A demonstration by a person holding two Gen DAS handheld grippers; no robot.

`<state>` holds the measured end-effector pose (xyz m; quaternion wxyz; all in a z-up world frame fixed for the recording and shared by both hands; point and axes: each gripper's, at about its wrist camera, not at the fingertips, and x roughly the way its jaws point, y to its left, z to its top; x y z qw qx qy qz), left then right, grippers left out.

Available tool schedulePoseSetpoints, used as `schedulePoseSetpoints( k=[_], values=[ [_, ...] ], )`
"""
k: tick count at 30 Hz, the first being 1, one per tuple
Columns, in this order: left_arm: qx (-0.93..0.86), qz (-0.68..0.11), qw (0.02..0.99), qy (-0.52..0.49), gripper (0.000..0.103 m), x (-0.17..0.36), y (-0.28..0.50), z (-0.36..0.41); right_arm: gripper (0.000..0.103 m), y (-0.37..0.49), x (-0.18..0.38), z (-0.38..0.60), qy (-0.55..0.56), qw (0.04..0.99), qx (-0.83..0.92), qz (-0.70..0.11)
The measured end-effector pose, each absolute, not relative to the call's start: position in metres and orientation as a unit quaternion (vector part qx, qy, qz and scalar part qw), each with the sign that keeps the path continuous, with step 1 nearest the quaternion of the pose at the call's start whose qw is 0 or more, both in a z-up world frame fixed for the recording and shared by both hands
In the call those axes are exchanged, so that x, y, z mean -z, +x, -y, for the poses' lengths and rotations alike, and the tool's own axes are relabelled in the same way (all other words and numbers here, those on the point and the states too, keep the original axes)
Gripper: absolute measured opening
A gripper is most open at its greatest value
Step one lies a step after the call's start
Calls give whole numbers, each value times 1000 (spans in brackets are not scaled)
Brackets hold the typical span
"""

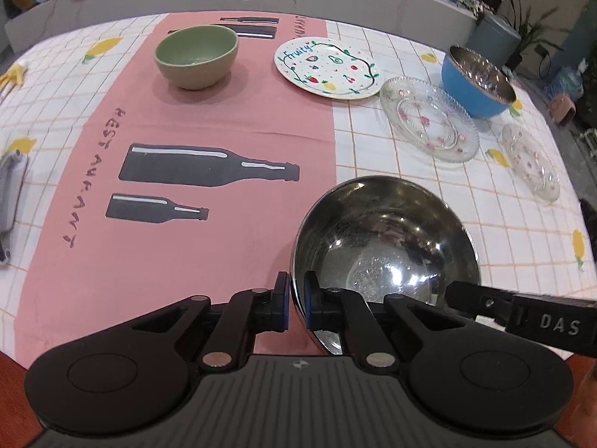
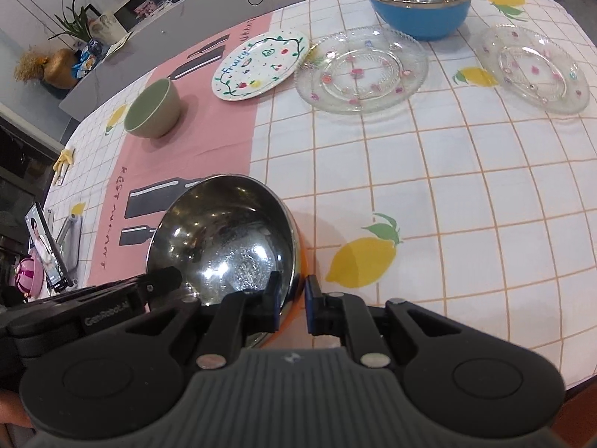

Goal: Organize plates and bowls
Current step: 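Lift the orange steel bowl with both grippers toward the blue steel bowl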

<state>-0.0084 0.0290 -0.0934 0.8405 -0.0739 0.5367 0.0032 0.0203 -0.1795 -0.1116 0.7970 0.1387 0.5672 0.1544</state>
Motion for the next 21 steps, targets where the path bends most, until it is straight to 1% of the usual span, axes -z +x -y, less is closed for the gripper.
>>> schedulePoseSetpoints(
  k=[2,4,6,7,9,10,12,16,17,18,19,21],
  values=[
    [2,-543,837,-70,12,95,-8,-27,12,20,111,180,138,796,-157,-568],
    [5,-547,834,-72,14,96,-8,-27,15,19,111,181,139,795,-157,-569],
    [-1,-546,835,-71,27,95,-8,-29,17,19,109,182,136,798,-152,-567],
    [-5,-543,837,-69,30,93,-8,-30,25,19,107,182,130,801,-147,-566],
    [-7,-532,845,-65,37,86,-9,-33,37,19,103,183,117,807,-140,-561],
    [-8,-523,850,-63,39,81,-9,-35,37,19,100,184,114,810,-139,-558],
    [-4,-509,859,-62,48,70,-9,-37,38,18,94,187,112,815,-140,-552],
    [-2,-486,872,-56,48,50,-6,-36,44,19,79,194,113,823,-137,-540],
    [-1,-481,875,-55,48,47,-4,-35,47,19,75,196,110,827,-132,-535],
    [3,-477,877,-56,48,44,-2,-34,56,20,72,198,108,832,-124,-530],
    [8,-474,879,-58,48,42,0,-33,62,20,68,200,106,837,-116,-524],
    [16,-465,883,-63,48,37,4,-29,62,22,62,207,103,848,-103,-510]
  ],
)
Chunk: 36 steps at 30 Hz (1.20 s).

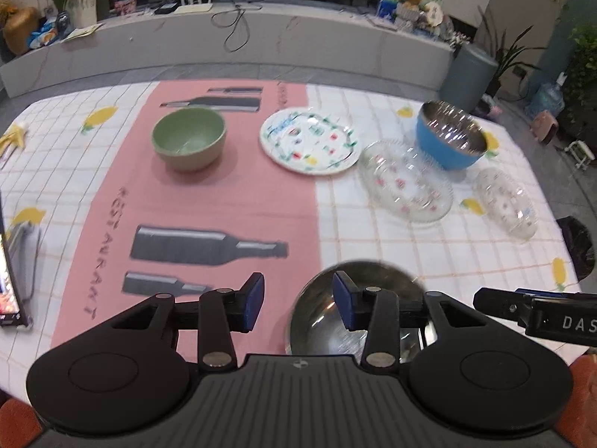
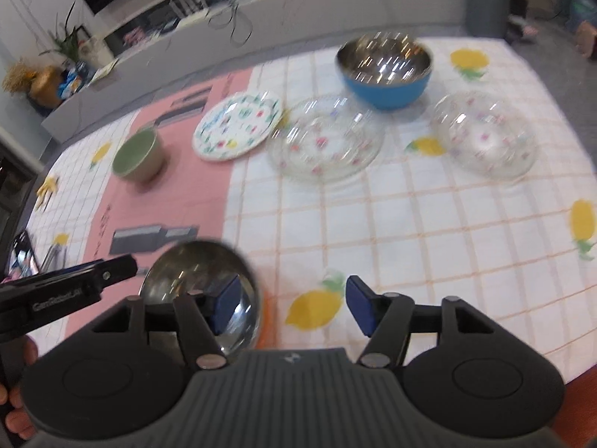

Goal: Organize plates and bowls

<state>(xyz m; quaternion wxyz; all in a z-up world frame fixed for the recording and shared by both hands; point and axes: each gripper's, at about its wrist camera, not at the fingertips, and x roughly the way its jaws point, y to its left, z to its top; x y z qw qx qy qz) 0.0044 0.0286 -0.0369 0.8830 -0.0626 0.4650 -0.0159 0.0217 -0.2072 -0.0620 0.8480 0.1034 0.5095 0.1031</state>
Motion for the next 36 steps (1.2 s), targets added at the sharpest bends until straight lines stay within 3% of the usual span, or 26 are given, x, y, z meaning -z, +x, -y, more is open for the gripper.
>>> schedulePoseSetpoints(
  k=[7,22,36],
  values=[
    [37,-414,908,-60,48,12,24,-5,62,33,50,240,117,865,-56,-484],
    [104,-423,899,-42,48,-21,107,59,62,94,26,291,117,877,-5,-466],
    [99,-428,896,-67,50,-6,187,85,63,171,23,318,131,881,28,-454]
  ],
)
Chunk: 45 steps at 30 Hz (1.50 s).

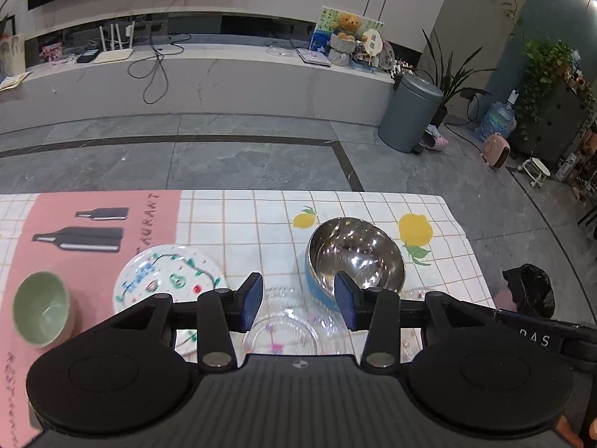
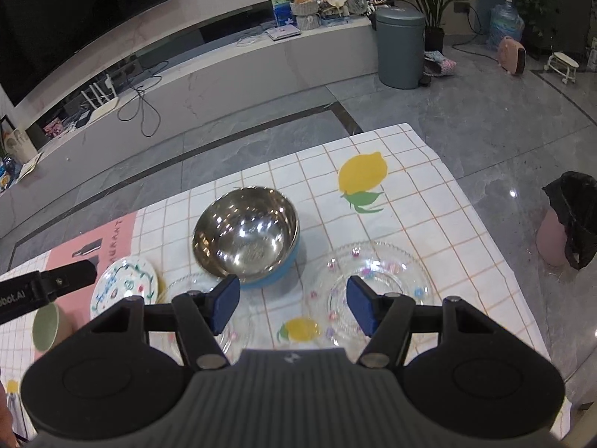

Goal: Organize plates and bowls

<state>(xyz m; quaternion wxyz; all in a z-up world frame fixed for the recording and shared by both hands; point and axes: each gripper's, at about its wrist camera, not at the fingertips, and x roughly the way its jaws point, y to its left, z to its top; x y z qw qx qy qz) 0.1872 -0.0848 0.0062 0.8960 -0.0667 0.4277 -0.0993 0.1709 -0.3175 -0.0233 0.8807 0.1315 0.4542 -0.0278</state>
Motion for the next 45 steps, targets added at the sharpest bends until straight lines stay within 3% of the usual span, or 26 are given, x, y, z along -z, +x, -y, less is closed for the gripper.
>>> schedulePoseSetpoints(
  k=[14,26,29,31,35,45],
  values=[
    [102,-488,861,-97,51,66,273,104,61,259,77,324,131,855,53,-498],
    [75,-542,829,-120,50,108,297,113,48,283,128,318,155,824,48,-543],
    [72,-551,823,-118,39,112,301,116,38,285,134,321,186,813,43,-550],
    [69,-554,821,-117,31,114,301,117,24,285,136,323,203,807,43,-553],
    [83,-555,819,-123,11,111,300,120,14,285,134,320,212,807,39,-550],
    [75,-536,835,-101,10,74,273,121,12,267,97,314,197,827,32,-525]
  ],
)
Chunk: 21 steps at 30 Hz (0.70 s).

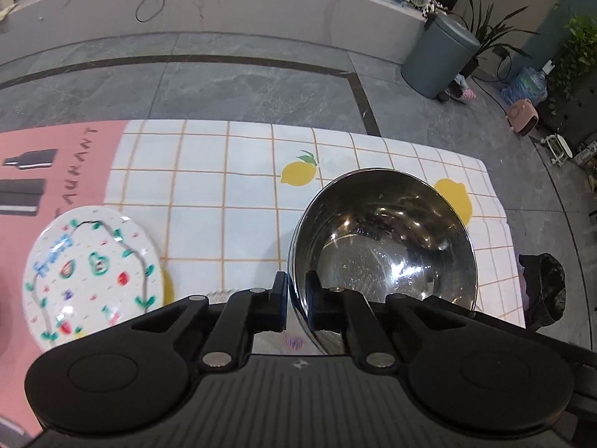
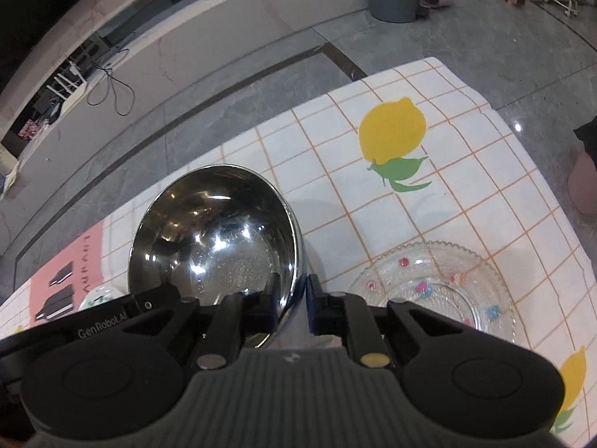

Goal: Organize plates and bowls

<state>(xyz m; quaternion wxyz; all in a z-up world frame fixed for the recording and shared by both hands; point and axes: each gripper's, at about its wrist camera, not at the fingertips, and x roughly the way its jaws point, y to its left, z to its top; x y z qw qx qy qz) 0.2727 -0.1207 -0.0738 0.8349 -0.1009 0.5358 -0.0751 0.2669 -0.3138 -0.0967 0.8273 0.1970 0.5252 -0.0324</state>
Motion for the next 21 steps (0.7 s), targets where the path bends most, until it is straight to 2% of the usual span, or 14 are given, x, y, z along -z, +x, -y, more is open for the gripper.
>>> schedulePoseSetpoints(
  k=[10,17,21],
  values=[
    [52,-489,862,-120,10,25,189,87,12,188,56,295,215,834,-19,-507],
    [34,-488,857,-160,11,12,125,39,12,123,34,262,206,838,-60,-502],
    [22,-484,863,-144,11,8,85,20,13,88,29,238,188,839,-92,-502]
  ],
)
